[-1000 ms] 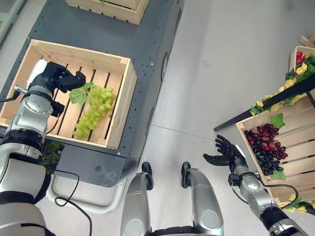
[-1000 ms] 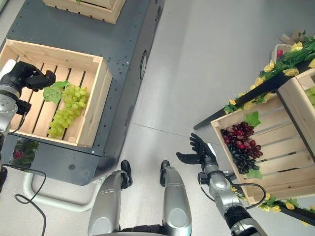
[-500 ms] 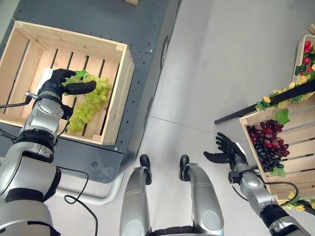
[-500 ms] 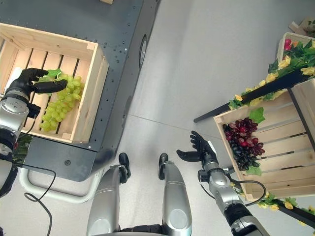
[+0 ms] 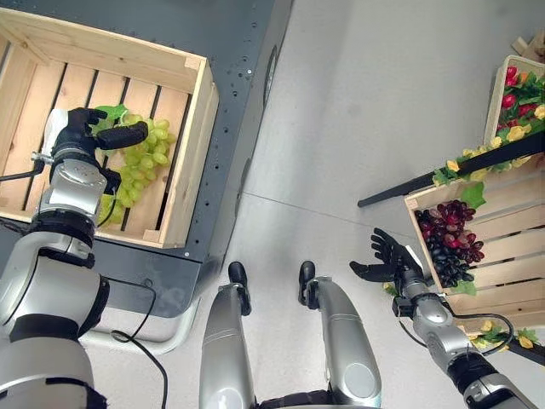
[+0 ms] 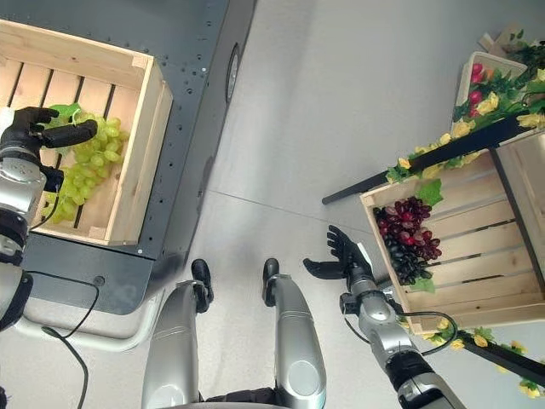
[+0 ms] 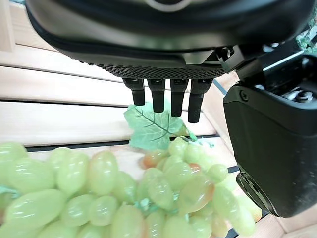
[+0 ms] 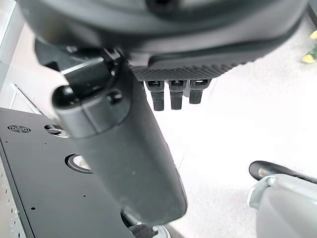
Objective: Pick up the fruits from the basket on one side to the basket on the other side
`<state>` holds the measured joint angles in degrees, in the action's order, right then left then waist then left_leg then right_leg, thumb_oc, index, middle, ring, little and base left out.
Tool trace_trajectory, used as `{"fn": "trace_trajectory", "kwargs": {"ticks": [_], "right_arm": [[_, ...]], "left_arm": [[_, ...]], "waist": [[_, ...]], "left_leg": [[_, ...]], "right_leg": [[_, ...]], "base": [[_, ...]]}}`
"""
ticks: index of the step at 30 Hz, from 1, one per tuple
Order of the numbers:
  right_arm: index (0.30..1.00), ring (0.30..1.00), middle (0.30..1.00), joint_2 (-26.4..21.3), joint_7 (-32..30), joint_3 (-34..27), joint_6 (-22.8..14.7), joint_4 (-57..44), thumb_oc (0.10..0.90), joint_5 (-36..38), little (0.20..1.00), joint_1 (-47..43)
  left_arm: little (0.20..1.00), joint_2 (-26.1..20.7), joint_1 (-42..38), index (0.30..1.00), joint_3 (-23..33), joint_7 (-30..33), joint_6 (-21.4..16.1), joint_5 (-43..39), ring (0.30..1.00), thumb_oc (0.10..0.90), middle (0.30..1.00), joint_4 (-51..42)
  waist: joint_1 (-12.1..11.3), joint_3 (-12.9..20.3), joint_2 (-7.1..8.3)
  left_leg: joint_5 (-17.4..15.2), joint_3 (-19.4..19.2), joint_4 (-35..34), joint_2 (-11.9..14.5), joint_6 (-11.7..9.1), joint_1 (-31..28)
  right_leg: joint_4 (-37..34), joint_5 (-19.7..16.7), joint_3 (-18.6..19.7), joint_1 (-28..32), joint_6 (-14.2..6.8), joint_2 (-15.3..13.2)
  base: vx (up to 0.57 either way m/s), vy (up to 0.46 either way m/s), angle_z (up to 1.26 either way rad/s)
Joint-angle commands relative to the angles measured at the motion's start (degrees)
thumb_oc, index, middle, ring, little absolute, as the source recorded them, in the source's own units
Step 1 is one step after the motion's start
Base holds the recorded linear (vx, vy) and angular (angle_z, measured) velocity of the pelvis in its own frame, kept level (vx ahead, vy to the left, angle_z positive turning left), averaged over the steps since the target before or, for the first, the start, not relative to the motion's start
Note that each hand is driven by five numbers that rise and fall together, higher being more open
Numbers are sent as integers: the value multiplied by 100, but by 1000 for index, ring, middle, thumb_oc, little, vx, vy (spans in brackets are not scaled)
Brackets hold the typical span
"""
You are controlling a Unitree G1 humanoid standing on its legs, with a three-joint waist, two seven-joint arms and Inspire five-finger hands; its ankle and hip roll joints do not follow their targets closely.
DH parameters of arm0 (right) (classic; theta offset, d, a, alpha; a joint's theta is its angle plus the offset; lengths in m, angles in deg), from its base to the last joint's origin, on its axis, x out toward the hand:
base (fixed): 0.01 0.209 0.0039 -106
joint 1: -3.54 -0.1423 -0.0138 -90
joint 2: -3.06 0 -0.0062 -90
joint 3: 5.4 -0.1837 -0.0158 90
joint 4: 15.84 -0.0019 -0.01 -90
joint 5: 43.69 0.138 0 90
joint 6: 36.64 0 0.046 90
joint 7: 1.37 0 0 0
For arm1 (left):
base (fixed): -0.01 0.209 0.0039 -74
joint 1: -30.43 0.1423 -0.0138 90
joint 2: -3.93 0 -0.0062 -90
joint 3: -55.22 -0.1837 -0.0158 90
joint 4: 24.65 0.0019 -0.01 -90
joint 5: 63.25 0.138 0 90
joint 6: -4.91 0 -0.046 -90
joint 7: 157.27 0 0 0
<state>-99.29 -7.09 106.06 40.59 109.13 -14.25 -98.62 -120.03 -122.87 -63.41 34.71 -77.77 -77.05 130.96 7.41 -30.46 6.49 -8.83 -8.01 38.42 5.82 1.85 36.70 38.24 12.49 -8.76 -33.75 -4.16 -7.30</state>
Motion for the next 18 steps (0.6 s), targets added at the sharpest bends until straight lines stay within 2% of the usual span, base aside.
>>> {"fn": "trace_trajectory", "kwargs": {"ticks": [1, 8, 11, 14, 18], "right_arm": [[900, 900, 900, -84, -349, -39, -422, -415, 800, -172, 900, 43], [900, 900, 900, -52, -388, -2, -419, -378, 800, -83, 900, 7], [900, 900, 900, -34, -430, 19, -410, -395, 800, -56, 900, -33], [900, 900, 900, -34, -455, 34, -405, -407, 800, -75, 900, -64], [900, 900, 900, -77, -424, 20, -350, -370, 800, -49, 900, -172]], "left_arm": [[900, -336, -838, 900, -38, 387, -131, 150, 900, 800, 900, 52], [900, -189, -1027, 900, -352, -156, 134, 340, 900, 800, 900, 57], [900, -7, -989, 900, -515, -777, 286, 324, 900, 800, 900, 132], [900, 93, -885, 900, -592, -1087, 418, 311, 900, 800, 900, 216], [900, 188, -766, 900, -783, -1517, 558, 936, 900, 800, 900, 454]], "waist": [[-41, 66, 83], [-5, 66, 163], [45, 66, 188], [71, 66, 184], [105, 66, 161]], "left_leg": [[-892, -502, -235, -274, 296, -574], [-911, -531, -214, -230, 313, -402], [-901, -564, -243, -222, 323, -315], [-896, -595, -250, -216, 327, -272], [-880, -642, -263, -212, 326, -239]], "right_leg": [[-273, -129, -65, 75, 122, 251], [-260, -217, -87, -119, 57, 255], [-297, -270, -78, -229, 29, 266], [-326, -296, -65, -284, 14, 266], [-366, -320, -47, -330, 8, 263]], "base": [[0, 0, 0], [0, 0, 0], [0, 0, 0], [0, 0, 0], [2, 14, -2]]}}
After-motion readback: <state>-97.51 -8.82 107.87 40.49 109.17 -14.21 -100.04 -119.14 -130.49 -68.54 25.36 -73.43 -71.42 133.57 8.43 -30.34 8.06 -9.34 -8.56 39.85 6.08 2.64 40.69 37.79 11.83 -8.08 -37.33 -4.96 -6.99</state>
